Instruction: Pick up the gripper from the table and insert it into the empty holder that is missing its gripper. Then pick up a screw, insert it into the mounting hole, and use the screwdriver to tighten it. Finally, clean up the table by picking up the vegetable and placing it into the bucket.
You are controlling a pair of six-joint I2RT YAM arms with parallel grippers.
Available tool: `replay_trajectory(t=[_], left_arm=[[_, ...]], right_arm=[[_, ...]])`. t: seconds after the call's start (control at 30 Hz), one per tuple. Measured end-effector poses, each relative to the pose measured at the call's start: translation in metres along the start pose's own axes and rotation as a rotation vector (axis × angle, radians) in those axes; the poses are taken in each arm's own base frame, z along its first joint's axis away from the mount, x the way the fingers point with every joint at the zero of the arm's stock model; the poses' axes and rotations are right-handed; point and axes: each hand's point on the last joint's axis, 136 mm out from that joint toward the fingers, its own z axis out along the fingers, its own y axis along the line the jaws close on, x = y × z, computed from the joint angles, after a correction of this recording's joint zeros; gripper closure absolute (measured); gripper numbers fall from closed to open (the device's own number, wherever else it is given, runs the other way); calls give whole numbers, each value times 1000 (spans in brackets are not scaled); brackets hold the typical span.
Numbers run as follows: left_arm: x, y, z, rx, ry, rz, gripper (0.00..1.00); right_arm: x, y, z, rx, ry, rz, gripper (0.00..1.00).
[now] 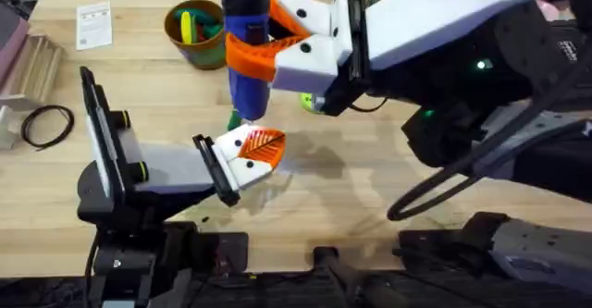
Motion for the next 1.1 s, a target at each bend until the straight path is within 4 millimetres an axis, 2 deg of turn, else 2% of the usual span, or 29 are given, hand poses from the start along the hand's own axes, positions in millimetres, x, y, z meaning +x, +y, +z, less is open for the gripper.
replay_trajectory(t=[0.53,0.73,0.9,1.1], left_arm=[[0,0,0,0,0,0,996],[0,0,0,0,0,0,996],[0,0,0,0,0,0,996],[0,0,0,0,0,0,996]], right_arm=[[-1,9,4,-26,-8,1,977],[9,16,9,-46,10,14,977],[11,26,13,-72,11,-2,977],[12,28,14,-77,13,-8,977]])
